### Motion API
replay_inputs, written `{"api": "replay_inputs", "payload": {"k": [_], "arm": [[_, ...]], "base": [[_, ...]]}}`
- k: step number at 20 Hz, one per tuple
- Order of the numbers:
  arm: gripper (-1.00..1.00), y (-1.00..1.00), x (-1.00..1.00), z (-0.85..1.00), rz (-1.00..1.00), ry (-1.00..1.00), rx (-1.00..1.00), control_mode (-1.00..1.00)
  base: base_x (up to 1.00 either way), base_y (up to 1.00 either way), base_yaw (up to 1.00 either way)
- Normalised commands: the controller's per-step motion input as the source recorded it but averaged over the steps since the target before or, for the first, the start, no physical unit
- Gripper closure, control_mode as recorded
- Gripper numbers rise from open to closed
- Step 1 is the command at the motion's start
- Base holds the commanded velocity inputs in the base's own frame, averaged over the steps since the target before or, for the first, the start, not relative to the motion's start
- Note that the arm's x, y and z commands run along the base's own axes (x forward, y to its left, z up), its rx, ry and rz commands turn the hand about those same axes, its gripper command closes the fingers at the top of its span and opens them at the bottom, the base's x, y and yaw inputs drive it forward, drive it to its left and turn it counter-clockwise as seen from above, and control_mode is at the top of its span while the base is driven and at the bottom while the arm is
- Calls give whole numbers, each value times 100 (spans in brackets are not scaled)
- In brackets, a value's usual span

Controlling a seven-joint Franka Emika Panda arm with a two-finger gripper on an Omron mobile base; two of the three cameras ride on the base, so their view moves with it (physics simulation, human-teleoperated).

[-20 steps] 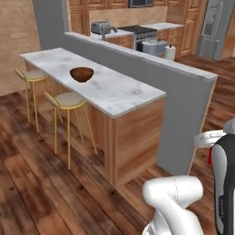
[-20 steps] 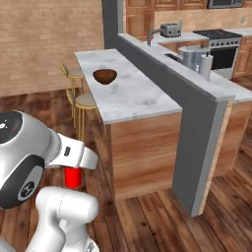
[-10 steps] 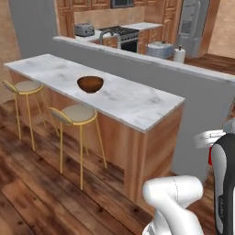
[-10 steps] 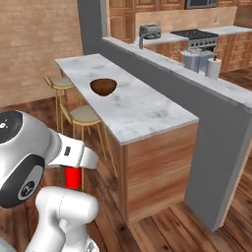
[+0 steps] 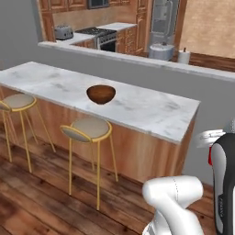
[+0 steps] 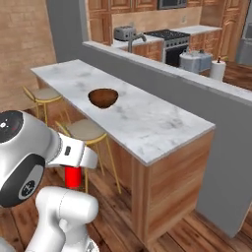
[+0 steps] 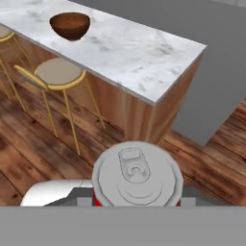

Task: Open the fridge, grab two sodas, and place both sodas inside the bowl with ice on the dining counter.

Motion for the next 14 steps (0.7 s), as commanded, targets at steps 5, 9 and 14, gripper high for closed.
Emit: {"api": "replay_inputs", "payload": {"k": [5, 9, 14], "arm": [[100, 0, 0, 0, 0, 0, 0, 100], [100, 0, 0, 0, 0, 0, 0, 100], [100, 0, 0, 0, 0, 0, 0, 100]], "base": [[34, 90, -39], [35, 85, -42], [35, 79, -45]]}}
